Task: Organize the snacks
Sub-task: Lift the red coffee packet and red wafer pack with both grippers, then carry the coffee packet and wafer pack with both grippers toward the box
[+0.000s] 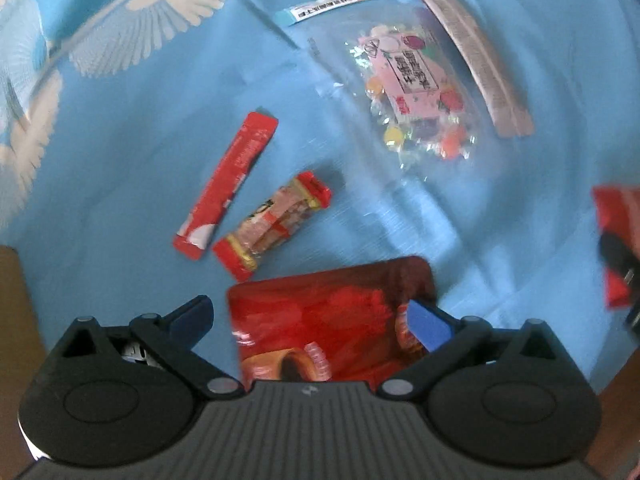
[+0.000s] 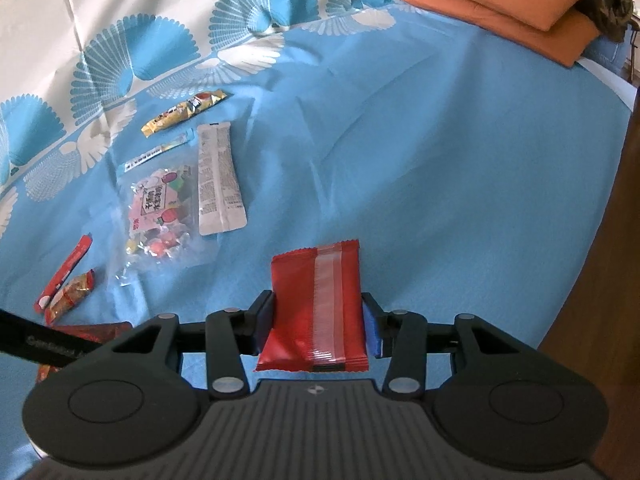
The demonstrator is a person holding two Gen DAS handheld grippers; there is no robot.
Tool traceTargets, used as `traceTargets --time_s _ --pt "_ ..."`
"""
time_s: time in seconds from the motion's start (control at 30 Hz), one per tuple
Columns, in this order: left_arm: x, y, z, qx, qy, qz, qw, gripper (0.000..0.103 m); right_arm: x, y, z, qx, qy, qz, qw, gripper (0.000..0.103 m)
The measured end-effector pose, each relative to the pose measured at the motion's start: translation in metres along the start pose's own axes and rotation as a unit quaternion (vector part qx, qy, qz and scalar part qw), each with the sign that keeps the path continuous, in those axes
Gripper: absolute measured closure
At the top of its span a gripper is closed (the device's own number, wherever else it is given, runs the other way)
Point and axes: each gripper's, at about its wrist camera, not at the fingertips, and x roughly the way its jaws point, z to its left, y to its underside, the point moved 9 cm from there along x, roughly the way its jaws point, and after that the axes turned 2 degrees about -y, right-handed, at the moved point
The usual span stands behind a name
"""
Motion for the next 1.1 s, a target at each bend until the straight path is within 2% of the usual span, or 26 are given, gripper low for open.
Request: traceTargets --time_s 0.13,0.3,0.4,0.5,0.57,0.63,0.7,0.83,0.9,0.97,1.03,1.07,1.1 --pt "0.011 0.002 0.016 -0.051 0.058 0.031 0.9965 0.000 0.004 0.003 0.000 0.001 0.002 0.004 1.000 0.051" --pt "0.015 0.009 0.037 -0.051 0.087 0.034 0.9943 0.000 0.008 0.002 0.000 0.001 0.004 0.007 1.000 0.049" --pt "0.016 0.011 0.041 -0.054 0.079 0.028 0.9950 0.000 0.009 0.003 -0.001 -0.002 0.009 0.008 1.000 0.049" --pt "0.015 0.009 0.027 -0.064 0.087 0.044 0.9932 0.000 0.010 0.004 0.000 -0.004 0.013 0.010 1.000 0.048" --pt "0.010 0.008 0.012 -0.042 0.089 0.047 0.9941 0.000 0.011 0.004 -0.001 -0.002 0.013 0.012 1.000 0.045" --pt "0.009 0.009 0.007 -0.017 0.080 0.027 0.9963 0.000 0.012 0.004 -0.001 -0.001 0.012 0.014 1.000 0.040" --pt "0.008 0.011 0.006 -0.014 0.079 0.017 0.9966 0.000 0.013 0.004 0.000 -0.002 0.013 0.014 1.000 0.037" --pt "0.007 0.012 0.002 -0.021 0.070 0.021 0.9971 0.000 0.015 0.005 0.002 -0.006 0.014 0.014 1.000 0.024" --pt "0.006 0.011 0.001 -0.020 0.072 0.022 0.9970 0.000 0.017 0.005 0.002 -0.007 0.013 0.015 1.000 0.022" --pt "0.006 0.012 0.002 -0.017 0.081 0.018 0.9964 0.000 0.017 0.006 0.003 -0.016 0.018 0.011 1.000 0.026" --pt "0.005 0.004 0.003 -0.015 0.083 0.009 0.9964 0.004 0.015 0.007 0.004 -0.042 0.034 -0.001 0.999 0.051" --pt "0.009 0.004 0.000 -0.020 0.083 0.001 0.9964 0.009 0.014 0.006 0.004 -0.044 0.031 -0.004 0.999 0.051" --pt "0.005 0.004 0.006 -0.029 0.080 -0.009 0.9964 0.020 0.014 0.005 0.002 -0.038 0.026 -0.003 0.999 0.054"
